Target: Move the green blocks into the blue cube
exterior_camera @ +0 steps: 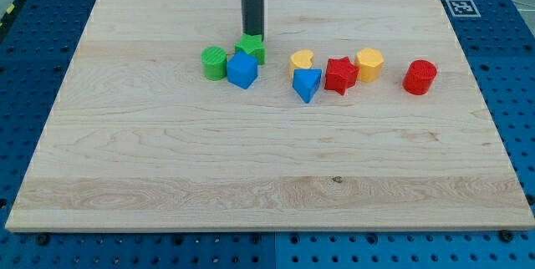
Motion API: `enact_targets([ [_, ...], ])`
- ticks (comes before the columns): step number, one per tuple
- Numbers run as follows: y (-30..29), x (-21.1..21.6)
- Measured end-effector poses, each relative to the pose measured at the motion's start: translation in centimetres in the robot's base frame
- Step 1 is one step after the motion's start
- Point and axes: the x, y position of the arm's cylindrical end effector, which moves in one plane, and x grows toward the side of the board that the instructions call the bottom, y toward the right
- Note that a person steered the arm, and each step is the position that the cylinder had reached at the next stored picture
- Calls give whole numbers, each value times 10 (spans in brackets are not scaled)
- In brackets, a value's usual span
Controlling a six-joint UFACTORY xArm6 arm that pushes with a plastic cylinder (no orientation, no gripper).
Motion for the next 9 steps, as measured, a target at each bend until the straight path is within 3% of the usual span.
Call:
enact_targets([
  [3,1,12],
  [5,-58,4],
  [9,-8,39],
])
